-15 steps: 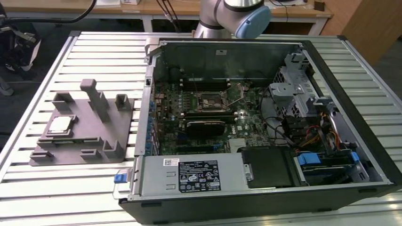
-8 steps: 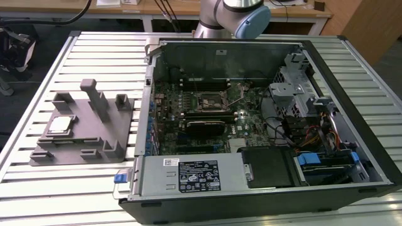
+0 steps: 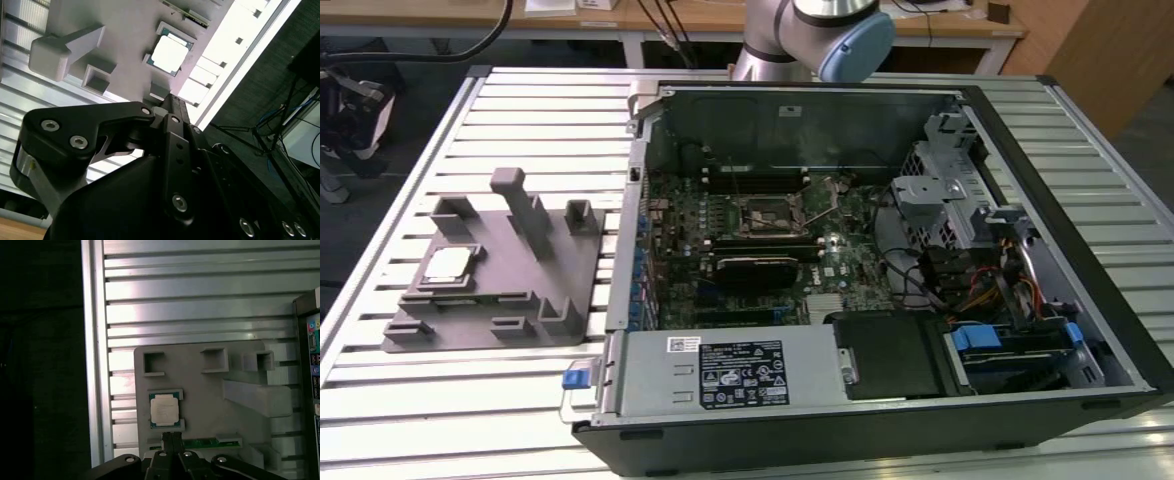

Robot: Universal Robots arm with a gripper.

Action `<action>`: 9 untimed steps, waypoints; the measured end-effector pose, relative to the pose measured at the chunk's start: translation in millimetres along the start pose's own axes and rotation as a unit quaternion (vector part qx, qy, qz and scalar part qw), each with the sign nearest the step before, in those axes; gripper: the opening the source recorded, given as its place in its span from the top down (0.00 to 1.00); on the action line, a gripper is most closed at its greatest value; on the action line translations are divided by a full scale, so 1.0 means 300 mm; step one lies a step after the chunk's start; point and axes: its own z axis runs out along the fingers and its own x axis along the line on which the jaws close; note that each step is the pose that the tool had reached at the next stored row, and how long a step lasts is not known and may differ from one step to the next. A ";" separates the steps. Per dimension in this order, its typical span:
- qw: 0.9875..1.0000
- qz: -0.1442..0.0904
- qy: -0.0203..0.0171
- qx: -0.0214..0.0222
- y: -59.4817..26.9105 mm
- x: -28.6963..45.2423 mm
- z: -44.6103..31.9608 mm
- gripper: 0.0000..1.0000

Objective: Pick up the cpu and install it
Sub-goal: 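Pick up the cpu and move it towards the insertion slot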

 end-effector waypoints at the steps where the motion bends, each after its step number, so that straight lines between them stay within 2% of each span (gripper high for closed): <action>1: 1.000 0.000 0.000 0.000 0.000 0.001 0.002 0.89; 6: 1.000 0.000 0.000 0.001 -0.002 0.002 0.008 0.89; 8: 1.000 -0.001 -0.002 0.001 -0.005 0.002 0.014 0.89; 9: 1.000 -0.001 -0.002 0.001 -0.008 0.002 0.018 0.84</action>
